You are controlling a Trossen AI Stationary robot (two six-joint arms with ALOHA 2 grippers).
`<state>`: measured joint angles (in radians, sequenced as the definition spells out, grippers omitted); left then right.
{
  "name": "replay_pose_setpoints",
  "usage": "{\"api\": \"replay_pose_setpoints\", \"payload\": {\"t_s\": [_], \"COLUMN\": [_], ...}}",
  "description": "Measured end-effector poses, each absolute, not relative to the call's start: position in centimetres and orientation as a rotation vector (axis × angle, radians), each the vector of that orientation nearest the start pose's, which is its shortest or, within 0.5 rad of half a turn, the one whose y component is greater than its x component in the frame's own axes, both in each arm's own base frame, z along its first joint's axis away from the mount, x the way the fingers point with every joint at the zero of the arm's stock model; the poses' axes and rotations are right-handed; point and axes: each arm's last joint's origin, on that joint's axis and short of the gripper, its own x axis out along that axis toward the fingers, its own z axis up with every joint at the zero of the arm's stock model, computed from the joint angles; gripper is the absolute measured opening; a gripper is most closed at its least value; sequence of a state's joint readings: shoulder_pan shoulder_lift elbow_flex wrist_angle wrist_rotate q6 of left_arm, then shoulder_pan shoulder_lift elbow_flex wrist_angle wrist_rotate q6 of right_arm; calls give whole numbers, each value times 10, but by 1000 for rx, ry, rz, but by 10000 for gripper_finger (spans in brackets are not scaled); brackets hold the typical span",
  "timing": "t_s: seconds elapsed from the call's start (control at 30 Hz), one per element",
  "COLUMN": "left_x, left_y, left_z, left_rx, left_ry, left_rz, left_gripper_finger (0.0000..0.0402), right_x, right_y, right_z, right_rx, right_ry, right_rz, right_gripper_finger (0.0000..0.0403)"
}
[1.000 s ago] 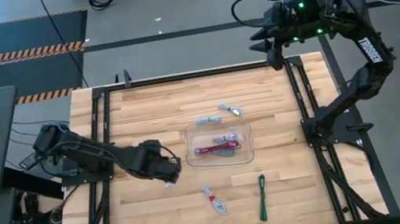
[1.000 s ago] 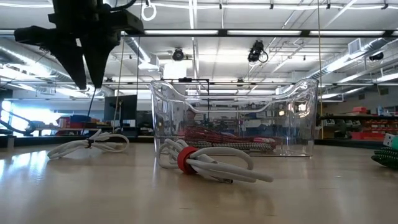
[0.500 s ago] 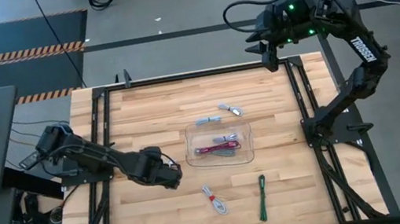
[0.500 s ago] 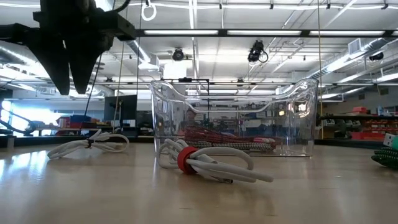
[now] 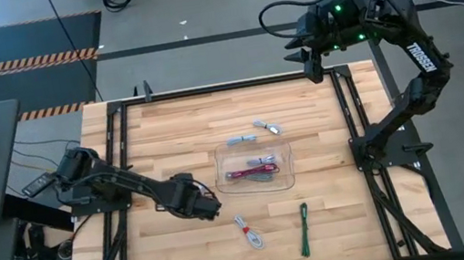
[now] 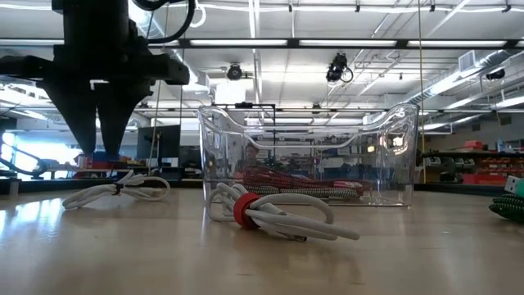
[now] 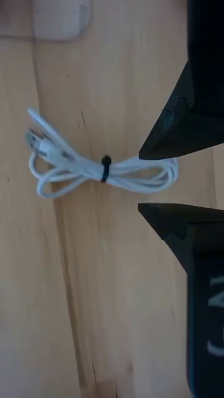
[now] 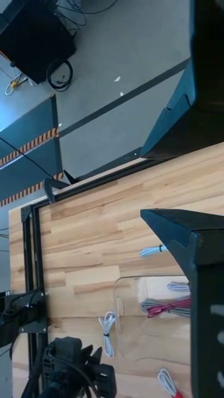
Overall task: Pick and place USB-C Cables
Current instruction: Put the left white charger cable into the transparent bin
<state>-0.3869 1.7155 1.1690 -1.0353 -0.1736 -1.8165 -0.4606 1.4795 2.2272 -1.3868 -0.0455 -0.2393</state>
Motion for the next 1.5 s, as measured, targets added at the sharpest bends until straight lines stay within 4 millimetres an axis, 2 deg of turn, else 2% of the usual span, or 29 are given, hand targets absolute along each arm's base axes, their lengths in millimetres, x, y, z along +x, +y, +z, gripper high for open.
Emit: {"api": "replay_pose_setpoints", "payload": {"t_s": [0.3, 0.5, 0.73, 0.9, 1.03, 1.3, 1.5], "left_x": [277, 279, 276, 279, 280, 273, 268], "left_y": [-106, -107, -103, -97, -93, -89, -88], "left_z": [189, 179, 149, 138, 141, 171, 174], "left_rx": [-972, -932, -1030, -1116, -1130, -1170, -1120], "left_ry": [1119, 1144, 1113, 1063, 1059, 975, 1018], "left_rz": [1178, 1186, 1159, 1104, 1098, 1033, 1022], "left_gripper_finger": [128, 128, 128, 128, 128, 128, 128], "right_x": [190, 190, 191, 191, 191, 191, 191], "right_y": [-93, -93, -93, -93, -93, -93, -93], "right_z": [519, 519, 519, 520, 520, 519, 519], "right_rx": [-65, -62, -62, -55, -55, -38, -29], "right_ry": [671, 670, 662, 659, 660, 658, 657], "right_rz": [-322, -323, -317, -319, -319, -324, -327], "right_gripper_finger": [146, 146, 146, 146, 146, 146, 146]}}
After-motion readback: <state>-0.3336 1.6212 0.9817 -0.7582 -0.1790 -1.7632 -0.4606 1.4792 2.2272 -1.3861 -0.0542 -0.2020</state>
